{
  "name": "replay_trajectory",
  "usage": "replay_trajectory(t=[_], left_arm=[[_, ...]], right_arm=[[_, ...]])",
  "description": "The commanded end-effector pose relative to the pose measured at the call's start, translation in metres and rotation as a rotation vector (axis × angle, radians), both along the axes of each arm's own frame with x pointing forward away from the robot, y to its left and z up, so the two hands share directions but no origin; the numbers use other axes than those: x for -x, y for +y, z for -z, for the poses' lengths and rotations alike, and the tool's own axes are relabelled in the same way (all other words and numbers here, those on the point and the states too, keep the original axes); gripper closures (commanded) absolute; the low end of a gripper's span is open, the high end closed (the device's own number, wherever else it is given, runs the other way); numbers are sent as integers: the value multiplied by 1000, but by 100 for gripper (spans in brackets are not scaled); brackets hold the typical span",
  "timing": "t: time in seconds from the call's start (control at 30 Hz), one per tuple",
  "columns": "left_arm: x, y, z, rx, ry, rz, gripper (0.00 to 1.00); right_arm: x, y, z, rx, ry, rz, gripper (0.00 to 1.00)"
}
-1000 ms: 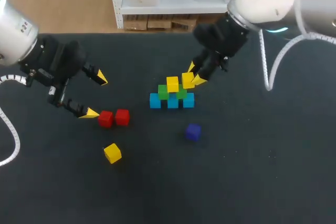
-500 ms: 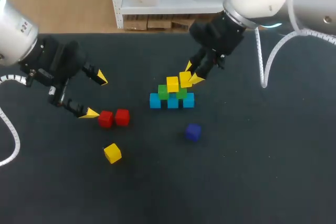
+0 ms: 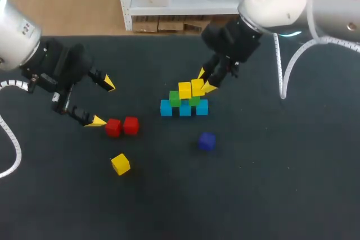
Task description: Place the blue cubes, place green cubes on the blue cubes, place the yellow cubes on the green cubes, then place the red cubes on the yellow cubes, and place purple cube on the red cubes.
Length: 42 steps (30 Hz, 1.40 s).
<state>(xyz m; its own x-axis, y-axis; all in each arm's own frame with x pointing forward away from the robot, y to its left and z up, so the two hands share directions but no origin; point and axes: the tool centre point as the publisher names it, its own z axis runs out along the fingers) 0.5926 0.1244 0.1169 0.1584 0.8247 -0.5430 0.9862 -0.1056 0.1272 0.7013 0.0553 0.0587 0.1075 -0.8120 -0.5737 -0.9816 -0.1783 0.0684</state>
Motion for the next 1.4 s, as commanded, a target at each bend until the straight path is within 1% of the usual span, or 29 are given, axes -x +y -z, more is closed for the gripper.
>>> replay_trajectory(t=[0.03, 1.13, 1.3, 1.4], left_arm=[[1, 2, 1, 5, -4, 2, 0], [1, 2, 1, 5, -4, 2, 0], [1, 2, 1, 5, -4, 2, 0], [1, 2, 1, 5, -4, 2, 0]], right_arm=[[2, 0, 0, 1, -3, 4, 100], [-1, 3, 7, 5, 5, 17, 100], [-1, 3, 7, 6, 4, 20, 96], [-2, 3, 7, 7, 4, 22, 86]])
